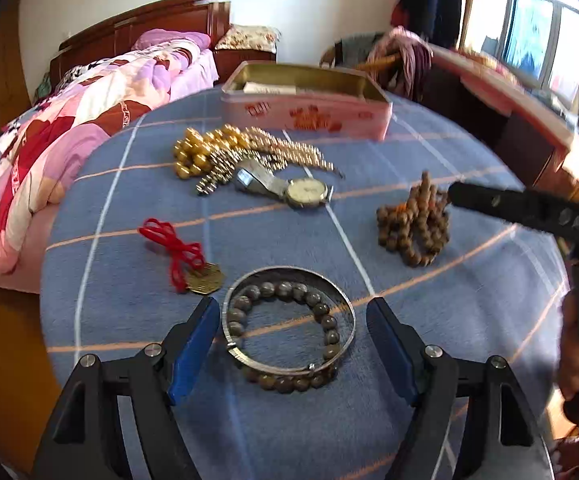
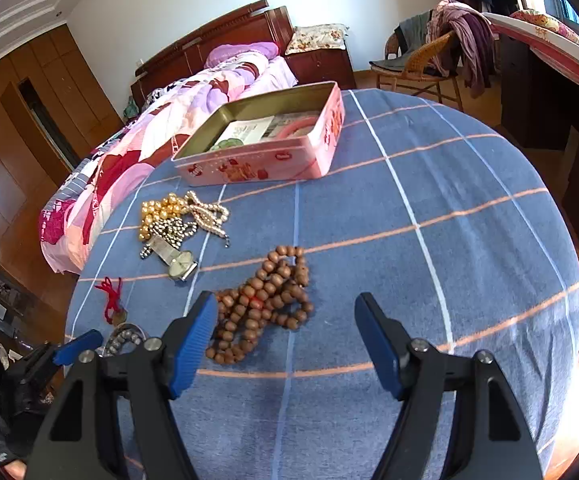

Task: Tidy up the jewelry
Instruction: 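Grasp the silver bangle with the left gripper while the right gripper closes on the brown beads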

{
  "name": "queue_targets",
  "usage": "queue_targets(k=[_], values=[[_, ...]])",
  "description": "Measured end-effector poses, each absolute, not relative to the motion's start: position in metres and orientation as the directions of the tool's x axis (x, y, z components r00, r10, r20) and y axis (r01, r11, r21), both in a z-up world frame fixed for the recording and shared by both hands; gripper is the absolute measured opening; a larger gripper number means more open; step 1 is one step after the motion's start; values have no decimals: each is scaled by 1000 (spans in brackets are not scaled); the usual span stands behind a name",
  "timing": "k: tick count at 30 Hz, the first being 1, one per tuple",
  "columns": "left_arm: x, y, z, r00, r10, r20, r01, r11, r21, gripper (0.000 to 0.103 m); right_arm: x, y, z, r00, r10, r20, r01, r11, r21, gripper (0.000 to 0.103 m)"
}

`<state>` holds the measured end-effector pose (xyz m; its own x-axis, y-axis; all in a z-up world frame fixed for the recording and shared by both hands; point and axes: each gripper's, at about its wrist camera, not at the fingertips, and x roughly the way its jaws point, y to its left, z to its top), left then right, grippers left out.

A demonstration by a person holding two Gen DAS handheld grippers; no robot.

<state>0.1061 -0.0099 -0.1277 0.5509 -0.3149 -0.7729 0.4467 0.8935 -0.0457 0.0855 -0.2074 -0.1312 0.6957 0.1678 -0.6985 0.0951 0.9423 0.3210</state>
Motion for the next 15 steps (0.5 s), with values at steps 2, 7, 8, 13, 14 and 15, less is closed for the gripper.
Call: queue_targets(k=[2,7,8,13,14,15], values=[[106,-17,-134,567,-281,-774,448,894,4,76,86,-208,-133,692,172,-701,98,940,327,75],[109,-11,-134,573,-307,-760,456,890,-15,70,87,-209,-135,688,171,-705,102,939,328,75],[109,-11,-133,574,-314,-756,457,889,-22,69,87,-209,-135,688,172,-705,103,938,330,75],[104,-3,-122,610,-368,-701,452,889,-74,69,86,-207,-137,682,172,-711,101,941,324,75],[103,0,-118,625,-376,-684,445,892,-84,69,86,-207,-137,682,171,-711,100,941,323,75],[103,2,-114,635,-383,-670,440,893,-94,69,86,-207,-137,682,171,-711,100,941,322,75]])
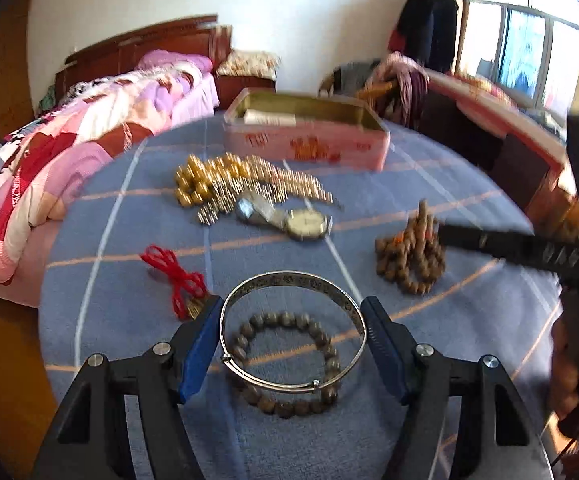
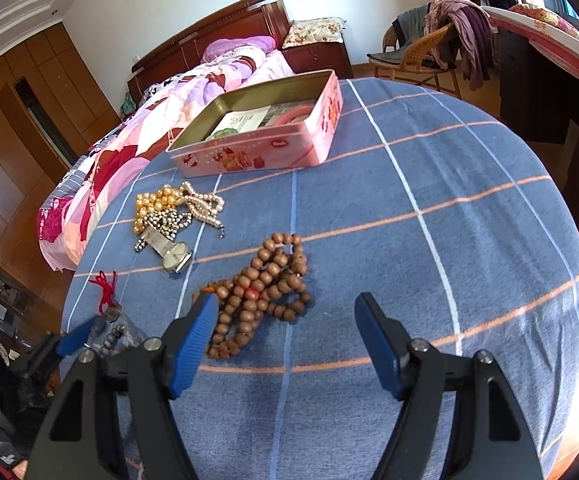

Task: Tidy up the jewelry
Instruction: 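Grasp the silver bangle with the left gripper while the right gripper closes on the brown beads, then lift the silver bangle and brown beads and carry both into the pink tin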

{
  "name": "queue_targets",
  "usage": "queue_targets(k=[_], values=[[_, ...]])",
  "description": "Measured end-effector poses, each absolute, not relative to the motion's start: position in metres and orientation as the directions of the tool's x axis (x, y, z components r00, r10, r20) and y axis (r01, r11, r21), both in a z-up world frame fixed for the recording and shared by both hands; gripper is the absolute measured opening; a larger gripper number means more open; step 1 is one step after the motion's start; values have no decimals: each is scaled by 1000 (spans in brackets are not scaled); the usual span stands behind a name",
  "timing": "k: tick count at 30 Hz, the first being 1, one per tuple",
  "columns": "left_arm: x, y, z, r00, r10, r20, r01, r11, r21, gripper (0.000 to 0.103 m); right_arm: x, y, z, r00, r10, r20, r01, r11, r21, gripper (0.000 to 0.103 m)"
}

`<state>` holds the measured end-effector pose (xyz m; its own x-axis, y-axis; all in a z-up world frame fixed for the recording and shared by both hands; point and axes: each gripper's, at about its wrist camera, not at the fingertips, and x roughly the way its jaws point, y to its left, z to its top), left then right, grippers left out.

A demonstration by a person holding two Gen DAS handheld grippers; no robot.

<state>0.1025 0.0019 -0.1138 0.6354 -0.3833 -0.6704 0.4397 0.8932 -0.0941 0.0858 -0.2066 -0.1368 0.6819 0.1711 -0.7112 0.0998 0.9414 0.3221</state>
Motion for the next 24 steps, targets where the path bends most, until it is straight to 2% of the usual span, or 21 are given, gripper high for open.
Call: queue_targets(k=[6,12,15,16,18,23,24], values=[[100,19,-87,696,-405,-592,401,904,-147,69,90,-204,-139,664,187,-724,109,934,341,75],[102,27,-85,708,-389,-590,364,916,-167,69,116,-183,-144,625,206,-753,95,937,335,85],[104,32,-86,707,-384,-594,352,919,-175,69,125,-167,-144,610,163,-775,78,961,264,86],[104,32,-86,708,-383,-593,350,920,-176,69,126,-162,-144,607,136,-783,76,971,227,84],[104,33,-86,711,-381,-591,350,921,-173,69,127,-153,-145,607,69,-792,62,989,134,64],[106,34,-88,707,-381,-596,344,921,-181,69,122,-157,-144,623,103,-776,13,990,142,49],[106,33,-88,705,-382,-598,345,921,-181,69,120,-160,-142,634,112,-765,13,988,155,43]])
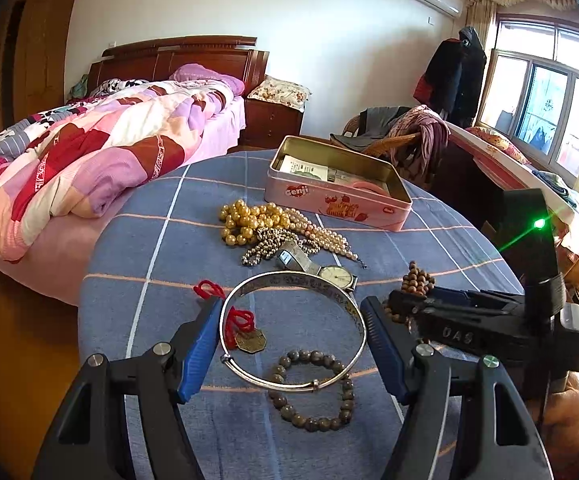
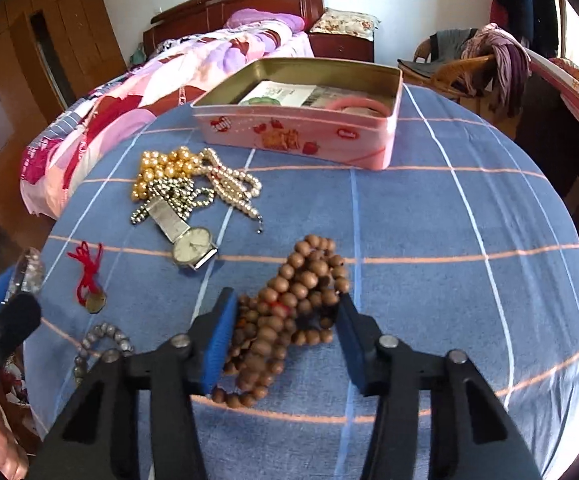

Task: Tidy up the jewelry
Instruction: 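Lift the silver bangle and brown beads and carry both into the pink tin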

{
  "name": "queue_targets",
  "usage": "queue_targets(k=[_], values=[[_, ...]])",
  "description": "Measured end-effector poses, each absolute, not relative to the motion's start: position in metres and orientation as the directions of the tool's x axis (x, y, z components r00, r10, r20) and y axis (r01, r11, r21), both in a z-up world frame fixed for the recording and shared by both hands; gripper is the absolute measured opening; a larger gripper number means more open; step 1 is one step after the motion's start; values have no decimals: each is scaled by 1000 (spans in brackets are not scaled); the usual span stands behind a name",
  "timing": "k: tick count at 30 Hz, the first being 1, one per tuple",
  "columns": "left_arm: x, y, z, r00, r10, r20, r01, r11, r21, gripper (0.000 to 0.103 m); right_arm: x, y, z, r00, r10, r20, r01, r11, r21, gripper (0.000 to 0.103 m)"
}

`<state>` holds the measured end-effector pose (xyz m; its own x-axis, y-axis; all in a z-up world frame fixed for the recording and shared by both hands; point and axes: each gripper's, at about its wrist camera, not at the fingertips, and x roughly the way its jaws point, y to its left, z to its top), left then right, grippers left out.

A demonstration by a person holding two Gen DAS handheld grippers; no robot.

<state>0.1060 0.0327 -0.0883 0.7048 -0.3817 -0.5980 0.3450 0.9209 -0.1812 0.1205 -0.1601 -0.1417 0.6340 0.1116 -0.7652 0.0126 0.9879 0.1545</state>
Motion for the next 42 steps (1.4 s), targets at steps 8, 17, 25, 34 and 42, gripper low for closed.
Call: queue_targets(k=[8,17,25,34,42], values=[[106,28,-84,707,-401,-582,358,913,-194,70,103,-186,-114,731,213,-648,-13,954,298,42],[117,13,-80,705,-417,-573,373,906,-200,70,109,-194,-94,796,147,-587,36,957,288,42],[143,-1,-63,731,-416,-541,380,906,-184,70,123,-219,-79,837,97,-539,81,951,297,42],[188,-26,-61,753,-386,-532,353,920,-167,70,155,-221,-74,867,41,-497,101,962,255,43],[231,-47,-58,776,-352,-523,344,932,-118,70,200,-222,-74,878,-16,-478,140,964,225,43]])
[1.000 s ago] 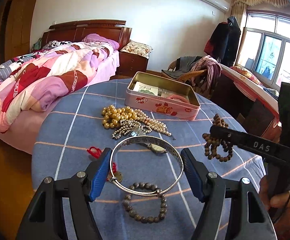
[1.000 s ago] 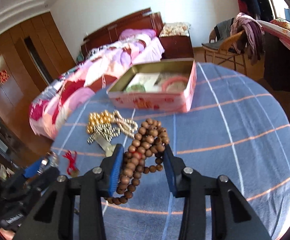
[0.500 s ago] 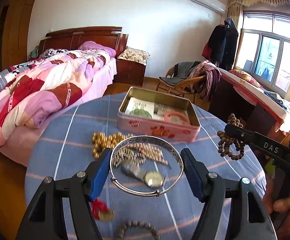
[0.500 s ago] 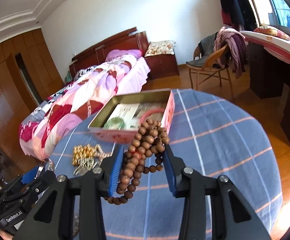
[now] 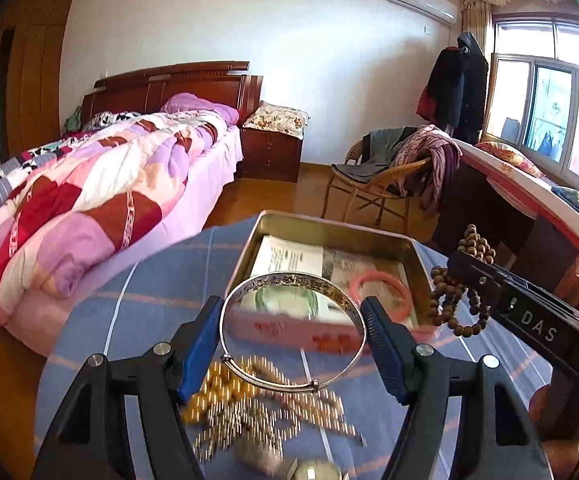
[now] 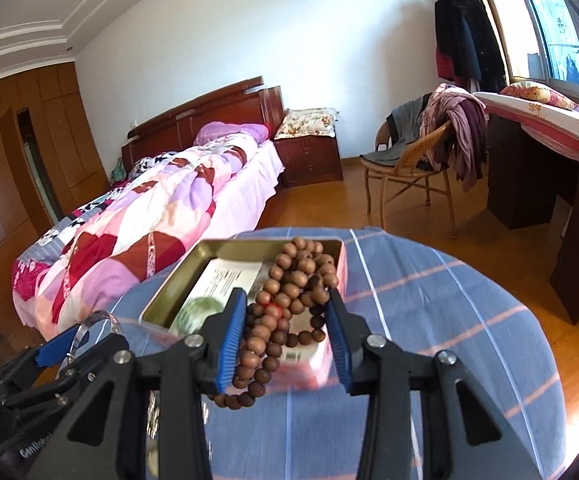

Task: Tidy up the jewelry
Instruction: 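Lift the silver bangle and brown beads and carry both into the pink tin, then open both grippers to release the bangle and beads inside the tin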

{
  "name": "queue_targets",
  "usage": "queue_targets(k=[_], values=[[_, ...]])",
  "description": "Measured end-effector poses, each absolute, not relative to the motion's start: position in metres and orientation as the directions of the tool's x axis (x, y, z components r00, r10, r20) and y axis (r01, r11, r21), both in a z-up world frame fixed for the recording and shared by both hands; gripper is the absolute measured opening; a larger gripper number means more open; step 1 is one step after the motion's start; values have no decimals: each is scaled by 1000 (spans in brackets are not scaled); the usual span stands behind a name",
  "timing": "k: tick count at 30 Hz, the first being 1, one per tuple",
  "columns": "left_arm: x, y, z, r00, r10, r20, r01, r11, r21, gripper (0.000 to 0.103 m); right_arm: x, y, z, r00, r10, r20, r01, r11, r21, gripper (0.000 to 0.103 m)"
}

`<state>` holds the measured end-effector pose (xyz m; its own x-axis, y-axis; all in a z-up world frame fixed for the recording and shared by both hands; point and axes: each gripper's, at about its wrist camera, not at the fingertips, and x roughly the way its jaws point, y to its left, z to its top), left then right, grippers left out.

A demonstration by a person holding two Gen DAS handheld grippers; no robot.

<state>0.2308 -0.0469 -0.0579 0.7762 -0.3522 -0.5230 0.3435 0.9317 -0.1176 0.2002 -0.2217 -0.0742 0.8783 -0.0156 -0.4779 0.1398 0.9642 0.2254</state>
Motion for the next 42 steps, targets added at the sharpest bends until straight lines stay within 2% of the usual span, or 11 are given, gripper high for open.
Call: queue_targets(k=[10,22,25,27,28,33,37,42], values=[[285,-75,-69,763,-302,-572,328,943,-59,70,256,-228,-89,856,-43,-514,163,968,189,43],[308,-99,-90,747,-225,-626,311,950,30,70,280,-236,-108,813,66,-578,88,968,233,44],[310,-105,-92,750,-202,-630,307,950,61,70,278,-238,-110,813,102,-574,63,963,260,48],[311,-107,-91,740,-197,-643,306,950,61,70,277,-238,-107,820,104,-562,65,960,273,73],[310,-107,-91,739,-198,-644,306,950,58,70,274,-239,-104,833,92,-545,72,960,272,76],[306,-104,-79,763,-173,-623,274,959,69,77,261,-245,-93,874,37,-485,109,956,271,77],[302,-99,-71,762,-168,-625,258,965,55,77,260,-248,-94,861,14,-509,149,949,278,77],[285,-83,-69,761,-175,-625,244,969,26,77,249,-244,-92,829,-42,-557,195,956,219,78]])
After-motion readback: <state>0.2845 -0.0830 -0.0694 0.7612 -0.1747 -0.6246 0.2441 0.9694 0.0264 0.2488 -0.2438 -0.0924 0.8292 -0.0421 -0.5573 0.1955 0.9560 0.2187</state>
